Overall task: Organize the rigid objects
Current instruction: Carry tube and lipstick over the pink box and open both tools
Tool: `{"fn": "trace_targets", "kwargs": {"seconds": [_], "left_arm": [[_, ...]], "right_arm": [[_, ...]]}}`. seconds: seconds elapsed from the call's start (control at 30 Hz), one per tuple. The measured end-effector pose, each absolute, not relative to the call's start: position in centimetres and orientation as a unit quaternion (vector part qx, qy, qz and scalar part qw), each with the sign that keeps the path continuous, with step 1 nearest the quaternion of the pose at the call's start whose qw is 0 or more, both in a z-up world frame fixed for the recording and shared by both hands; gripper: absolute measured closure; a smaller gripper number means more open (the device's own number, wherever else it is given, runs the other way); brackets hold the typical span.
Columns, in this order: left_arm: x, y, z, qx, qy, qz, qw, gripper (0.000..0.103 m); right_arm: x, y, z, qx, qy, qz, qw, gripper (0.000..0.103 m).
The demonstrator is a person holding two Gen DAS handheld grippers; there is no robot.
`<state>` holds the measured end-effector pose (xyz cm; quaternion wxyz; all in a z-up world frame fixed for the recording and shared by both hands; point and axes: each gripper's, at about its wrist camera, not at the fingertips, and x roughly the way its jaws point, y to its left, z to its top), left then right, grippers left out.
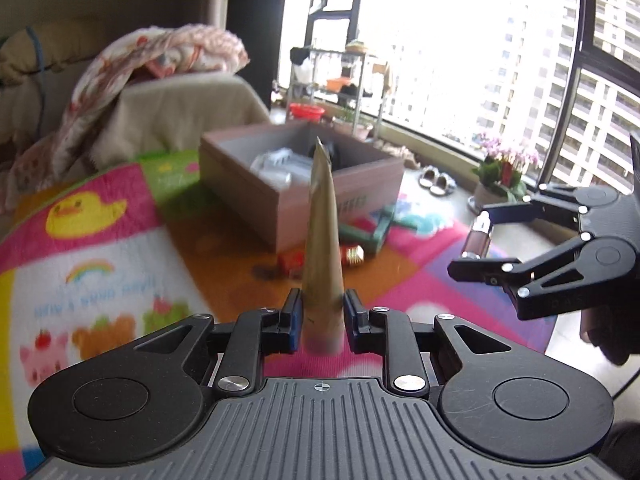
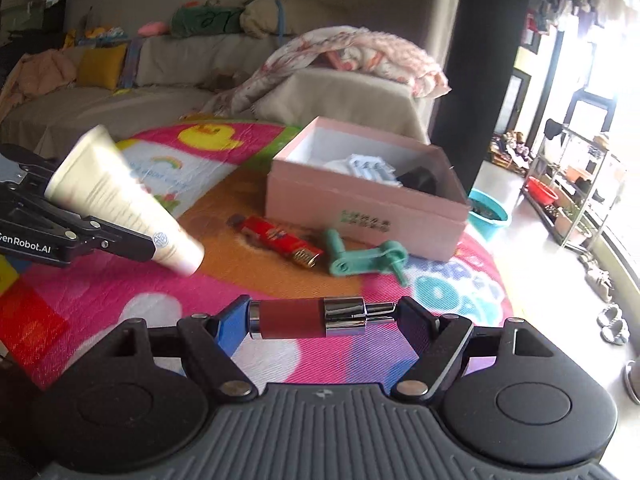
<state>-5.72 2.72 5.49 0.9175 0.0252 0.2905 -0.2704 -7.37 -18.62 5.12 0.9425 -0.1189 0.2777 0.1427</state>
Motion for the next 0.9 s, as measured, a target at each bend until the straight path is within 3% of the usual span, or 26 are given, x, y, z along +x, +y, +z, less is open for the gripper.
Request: {"fn": "trace_targets", "kwargs": {"seconds": [0.03, 0.23, 0.53, 0.77, 0.9], "left_arm": [[-4.9, 2.5, 6.4, 0.019, 0.281, -0.273, 0.92, 0.091], [-1.4, 1.6, 8.9, 0.02, 0.259, -0.282, 0.924, 0.091], [-1.1, 0.7, 3.7, 0.068, 0.343, -0.298, 0.888, 0.086], [0.5, -1.6, 2.3, 0.105, 0.358, -0.316, 0.872, 0.059], [1.3, -3.2, 0.9, 0.122, 0.371, -0.322, 0.863, 0.06]], "right_arm": [[-7.2, -19.0, 5.6, -0.113, 0.27, 0.137, 0.946, 0.024], [-6.2, -21.2, 7.7, -0.085, 0.233, 0.104, 0.963, 0.024], [-4.9, -20.7, 3.0, -0.068, 0.299, 0.114, 0.945, 0.024], [-5.1, -19.3, 1.4, -0.081, 0.32, 0.127, 0.935, 0.024], [-4.9, -19.3, 0.7, -0.091, 0.328, 0.12, 0.933, 0.024]]}}
